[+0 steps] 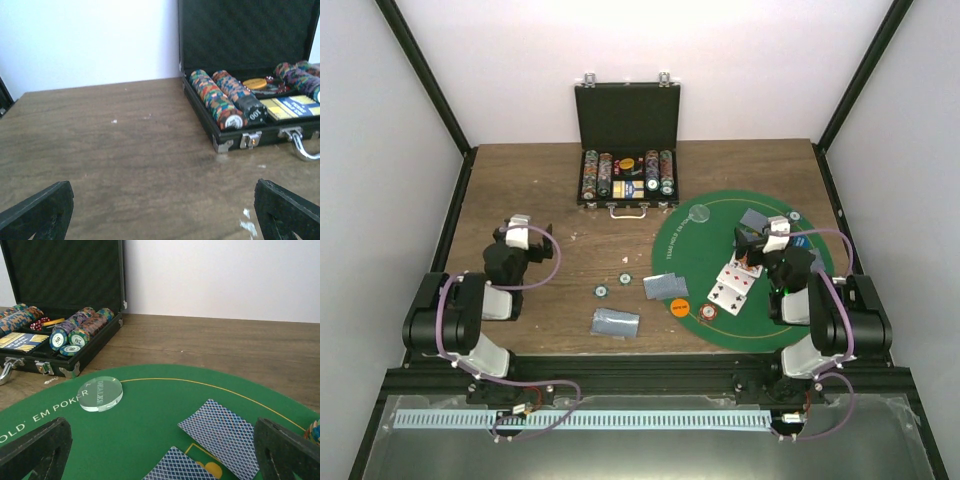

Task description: Distribute texas hold em gaming equipment

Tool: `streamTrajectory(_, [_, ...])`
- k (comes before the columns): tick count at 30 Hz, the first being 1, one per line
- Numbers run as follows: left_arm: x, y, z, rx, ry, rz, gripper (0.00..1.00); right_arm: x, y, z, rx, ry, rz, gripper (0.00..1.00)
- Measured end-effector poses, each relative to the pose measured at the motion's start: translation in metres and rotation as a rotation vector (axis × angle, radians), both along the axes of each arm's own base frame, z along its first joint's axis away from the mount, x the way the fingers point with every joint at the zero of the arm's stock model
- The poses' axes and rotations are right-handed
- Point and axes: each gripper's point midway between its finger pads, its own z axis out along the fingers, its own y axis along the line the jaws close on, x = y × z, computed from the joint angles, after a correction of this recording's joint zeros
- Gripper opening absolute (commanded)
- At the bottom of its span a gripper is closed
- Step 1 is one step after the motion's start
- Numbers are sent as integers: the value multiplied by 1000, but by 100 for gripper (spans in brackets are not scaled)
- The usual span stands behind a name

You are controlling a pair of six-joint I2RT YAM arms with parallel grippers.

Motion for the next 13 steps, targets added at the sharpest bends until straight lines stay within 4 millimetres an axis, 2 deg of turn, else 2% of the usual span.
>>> streamTrajectory(5, [10, 1, 13, -1, -35, 2, 100, 1, 2, 0, -6, -8, 8, 100])
streamTrajectory(13, [10, 3, 11, -6, -24, 14, 100, 5, -7, 3, 3, -12, -43, 100])
